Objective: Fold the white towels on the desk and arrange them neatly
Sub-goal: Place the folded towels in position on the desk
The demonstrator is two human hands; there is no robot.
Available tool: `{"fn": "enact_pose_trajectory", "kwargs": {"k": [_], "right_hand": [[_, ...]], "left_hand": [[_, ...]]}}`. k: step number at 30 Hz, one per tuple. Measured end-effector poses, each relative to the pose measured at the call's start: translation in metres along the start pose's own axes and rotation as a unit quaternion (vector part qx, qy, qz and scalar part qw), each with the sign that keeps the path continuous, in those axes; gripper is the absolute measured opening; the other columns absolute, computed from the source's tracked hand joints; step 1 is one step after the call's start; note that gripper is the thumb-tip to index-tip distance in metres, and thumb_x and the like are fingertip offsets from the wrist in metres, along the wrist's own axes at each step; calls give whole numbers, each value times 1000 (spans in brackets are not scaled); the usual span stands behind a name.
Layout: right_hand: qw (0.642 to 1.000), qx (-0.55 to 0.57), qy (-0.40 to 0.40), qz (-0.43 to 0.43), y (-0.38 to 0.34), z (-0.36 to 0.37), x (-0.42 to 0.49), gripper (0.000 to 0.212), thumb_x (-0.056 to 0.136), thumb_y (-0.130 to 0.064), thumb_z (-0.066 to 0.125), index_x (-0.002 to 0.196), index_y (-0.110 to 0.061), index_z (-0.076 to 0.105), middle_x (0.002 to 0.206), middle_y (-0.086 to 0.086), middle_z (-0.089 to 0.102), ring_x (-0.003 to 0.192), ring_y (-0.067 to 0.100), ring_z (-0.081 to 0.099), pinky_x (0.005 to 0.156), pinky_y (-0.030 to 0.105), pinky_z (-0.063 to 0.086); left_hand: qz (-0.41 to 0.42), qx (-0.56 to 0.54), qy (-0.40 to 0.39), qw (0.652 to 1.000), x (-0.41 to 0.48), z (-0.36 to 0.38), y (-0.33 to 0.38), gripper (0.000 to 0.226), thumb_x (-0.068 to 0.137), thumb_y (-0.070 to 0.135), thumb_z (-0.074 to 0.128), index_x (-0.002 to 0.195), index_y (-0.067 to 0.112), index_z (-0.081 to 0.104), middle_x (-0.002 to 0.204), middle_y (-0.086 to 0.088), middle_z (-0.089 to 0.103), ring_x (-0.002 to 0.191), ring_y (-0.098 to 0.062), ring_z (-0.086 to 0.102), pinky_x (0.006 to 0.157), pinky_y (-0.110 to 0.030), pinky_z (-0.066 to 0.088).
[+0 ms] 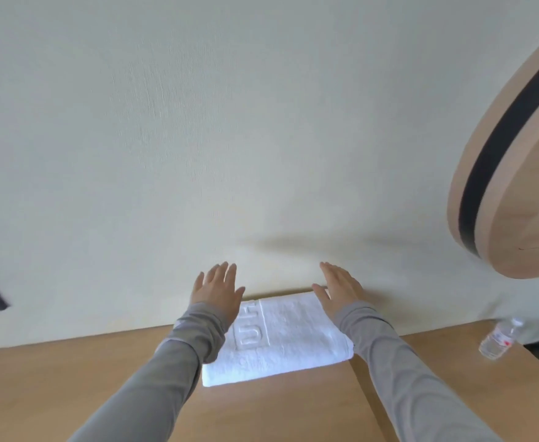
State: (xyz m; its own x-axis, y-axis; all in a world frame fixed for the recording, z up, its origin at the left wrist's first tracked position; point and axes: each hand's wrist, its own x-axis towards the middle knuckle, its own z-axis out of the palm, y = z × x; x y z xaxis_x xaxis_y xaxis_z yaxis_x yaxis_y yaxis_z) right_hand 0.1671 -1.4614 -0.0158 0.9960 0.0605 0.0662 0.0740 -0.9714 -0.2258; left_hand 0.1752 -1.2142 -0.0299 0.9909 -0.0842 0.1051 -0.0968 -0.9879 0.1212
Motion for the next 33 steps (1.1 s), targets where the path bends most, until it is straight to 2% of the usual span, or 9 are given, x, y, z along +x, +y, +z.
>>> {"fn": "enact_pose_trajectory", "kwargs": {"k": [5,9,12,14,19,22,24,26,33], "right_hand": [[997,31,-69,-2,23,56,17,54,99,-34,32,146,-10,19,152,6,25,141,20,20,115,34,20],[990,62,-121,42,44,105,19,40,98,-35,35,130,-11,39,131,5,45,122,21,42,100,31,37],[965,102,-204,132,55,136,12,33,98,-39,34,95,-12,51,92,4,54,84,20,54,88,32,48],[926,164,-254,225,62,158,-1,45,95,-47,36,99,-7,55,94,9,61,86,24,60,87,36,51],[680,532,-229,449,66,186,-15,83,40,-69,70,83,1,56,62,8,61,63,20,54,64,30,48],[509,683,-122,509,74,198,-4,75,69,-41,75,121,5,45,114,19,56,107,31,56,98,39,46],[396,750,-63,526,75,203,2,62,74,-37,74,118,-3,47,123,17,53,118,31,51,106,41,40],[364,771,-30,522,72,207,7,64,69,-39,77,117,-7,49,120,12,57,116,30,53,106,43,40],[390,780,-15,490,67,214,22,54,72,-33,77,116,-16,51,106,5,64,103,28,60,102,47,43]], "left_hand": [[-65,-15,-88,994,-15,68,9,54,98,43,25,145,16,21,151,-2,26,139,-19,25,114,-36,22],[-238,-147,-164,946,-26,115,16,50,95,51,31,114,9,52,114,-7,58,106,-23,56,86,-31,44],[-393,-330,-256,819,-38,147,21,63,91,57,40,110,-2,56,90,-16,63,83,-30,62,79,-30,46],[-488,-468,-247,694,-46,162,26,66,85,59,51,105,-4,54,79,-19,61,64,-26,56,68,-32,46],[-575,-635,-144,496,-33,179,34,76,80,55,62,128,-2,47,123,-24,56,90,-30,55,83,-40,49],[-597,-714,-67,360,-23,179,38,71,68,45,75,117,2,46,117,-22,56,106,-35,55,98,-44,45],[-601,-747,-13,285,-18,185,40,68,60,35,82,108,6,43,107,-18,56,100,-35,55,97,-47,46],[-601,-751,16,273,-15,188,42,66,64,35,82,110,8,43,110,-15,54,100,-34,55,99,-47,45],[-597,-745,58,291,-7,199,42,49,64,39,81,89,12,50,83,-5,59,77,-24,58,90,-41,47]]}}
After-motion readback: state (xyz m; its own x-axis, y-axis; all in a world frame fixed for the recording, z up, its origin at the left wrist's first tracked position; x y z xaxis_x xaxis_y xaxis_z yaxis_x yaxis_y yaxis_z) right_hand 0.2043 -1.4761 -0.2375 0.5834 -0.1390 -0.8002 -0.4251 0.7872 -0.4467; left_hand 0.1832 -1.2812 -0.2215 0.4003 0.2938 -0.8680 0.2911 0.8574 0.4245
